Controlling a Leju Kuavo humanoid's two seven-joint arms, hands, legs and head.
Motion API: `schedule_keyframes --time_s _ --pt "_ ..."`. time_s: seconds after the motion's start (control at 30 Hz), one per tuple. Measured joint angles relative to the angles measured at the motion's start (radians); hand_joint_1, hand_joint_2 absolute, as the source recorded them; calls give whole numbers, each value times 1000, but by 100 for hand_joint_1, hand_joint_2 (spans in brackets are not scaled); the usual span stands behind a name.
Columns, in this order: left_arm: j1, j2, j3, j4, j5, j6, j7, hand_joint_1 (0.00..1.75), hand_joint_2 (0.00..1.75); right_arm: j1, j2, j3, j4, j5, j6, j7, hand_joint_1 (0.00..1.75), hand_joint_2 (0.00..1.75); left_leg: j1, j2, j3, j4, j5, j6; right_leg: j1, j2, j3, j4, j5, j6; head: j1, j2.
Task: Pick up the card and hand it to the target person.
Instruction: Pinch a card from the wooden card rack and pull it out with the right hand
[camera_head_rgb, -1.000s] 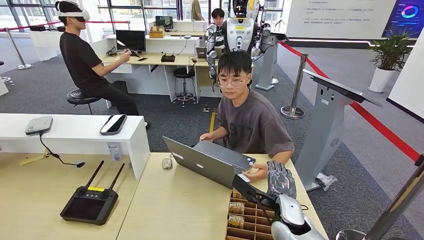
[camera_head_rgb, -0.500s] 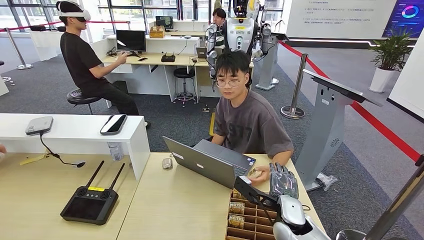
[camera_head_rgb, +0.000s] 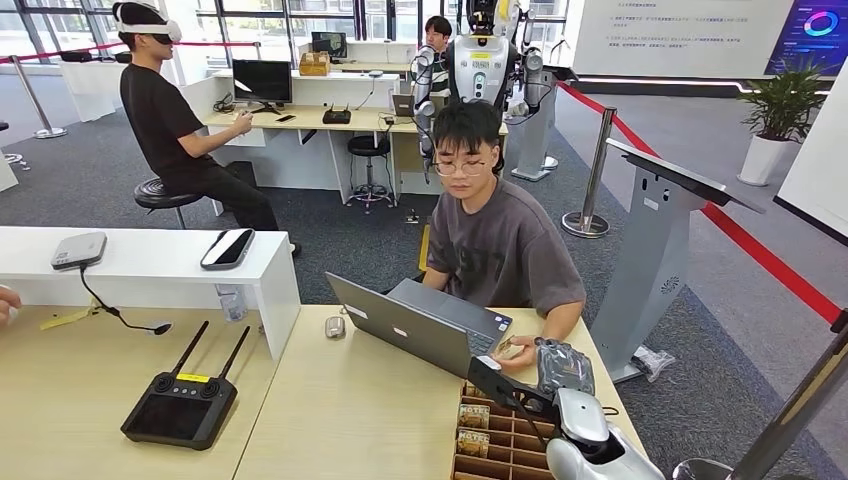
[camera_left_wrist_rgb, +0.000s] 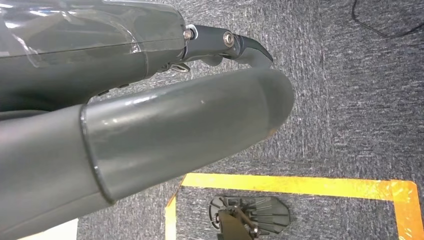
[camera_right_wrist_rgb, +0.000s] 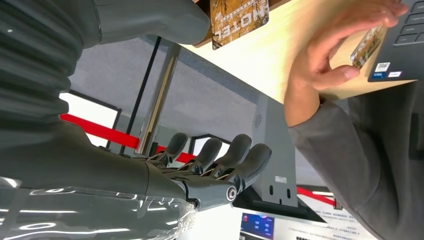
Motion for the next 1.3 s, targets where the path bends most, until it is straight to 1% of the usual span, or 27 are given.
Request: schedule_keyframes --time_s 0.37,0.53,0.67,1.07,1.3 --pt "-1 0 0 0 -5 0 1 0 0 -15 12 12 48 -18 -2 -19 55 175 0 0 0 0 0 0 0 0 0 0 0 0 0 0" --pt "-1 0 0 0 -7 0 1 0 0 -19 19 13 73 -23 -2 -19 61 175 0 0 0 0 0 0 0 0 0 0 0 0 0 0" --pt "-1 0 0 0 -9 -1 3 0 0 -28 27 18 106 -11 -2 -15 62 175 0 0 0 0 0 0 0 0 0 0 0 0 0 0" --pt "-2 0 -1 0 -11 -1 8 0 0 -35 38 29 179 -12 -1 -12 72 175 0 0 0 0 0 0 0 0 0 0 0 0 0 0" --pt "-2 0 -1 0 -12 -1 8 0 0 -39 46 31 213 -16 4 -16 73 175 0 0 0 0 0 0 0 0 0 0 0 0 0 0"
